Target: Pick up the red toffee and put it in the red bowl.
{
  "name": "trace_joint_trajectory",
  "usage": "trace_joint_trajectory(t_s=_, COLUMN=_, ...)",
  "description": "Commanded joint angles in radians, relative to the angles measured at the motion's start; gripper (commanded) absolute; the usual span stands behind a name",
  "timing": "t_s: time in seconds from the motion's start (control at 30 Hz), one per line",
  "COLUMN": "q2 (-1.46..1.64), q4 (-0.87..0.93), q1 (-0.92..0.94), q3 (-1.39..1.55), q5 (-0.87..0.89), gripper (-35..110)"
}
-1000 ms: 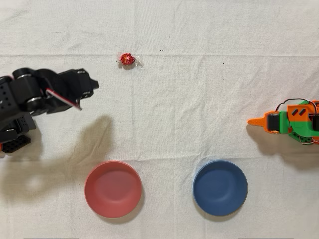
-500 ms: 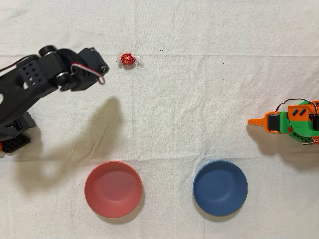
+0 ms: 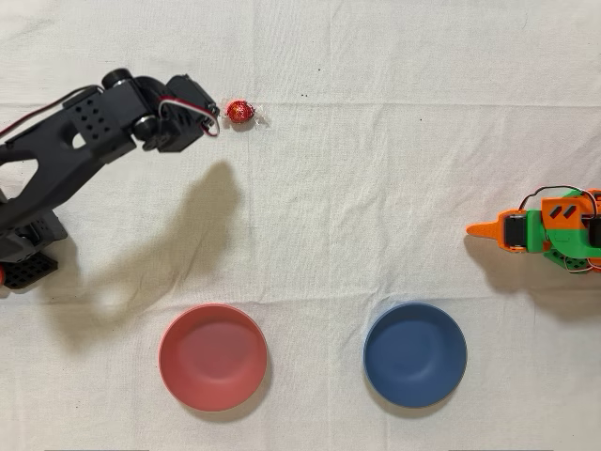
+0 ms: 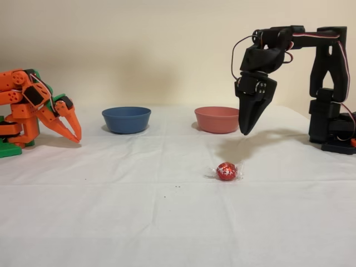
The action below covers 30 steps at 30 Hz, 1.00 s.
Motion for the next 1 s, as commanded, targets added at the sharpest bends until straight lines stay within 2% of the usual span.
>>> trace_joint_trajectory(t_s=0.0, q2=-0.008, q4=-0.003, q1=-0.021, q3=-0.101, q5=-0.003, gripper=1)
trace_joint_trajectory(t_s=0.1, q2=-0.034, q4=-0.012, q1=-0.028, q3=-0.13, q5=0.003, gripper=2)
trace_joint_trajectory(t_s=0.33, q2=-0.086, q4=-0.02, q1=-0.037, q3=-0.172, q5=-0.034, gripper=22)
trace_joint_trajectory(t_s=0.53, q2=-0.123, q4=-0.017, q1=-0.038, q3=-0.184, q5=-0.063, gripper=31)
trace_joint_trajectory(t_s=0.97, q2=-0.179, q4=-0.129, q1=-0.041, q3=-0.16, q5=-0.071, gripper=32)
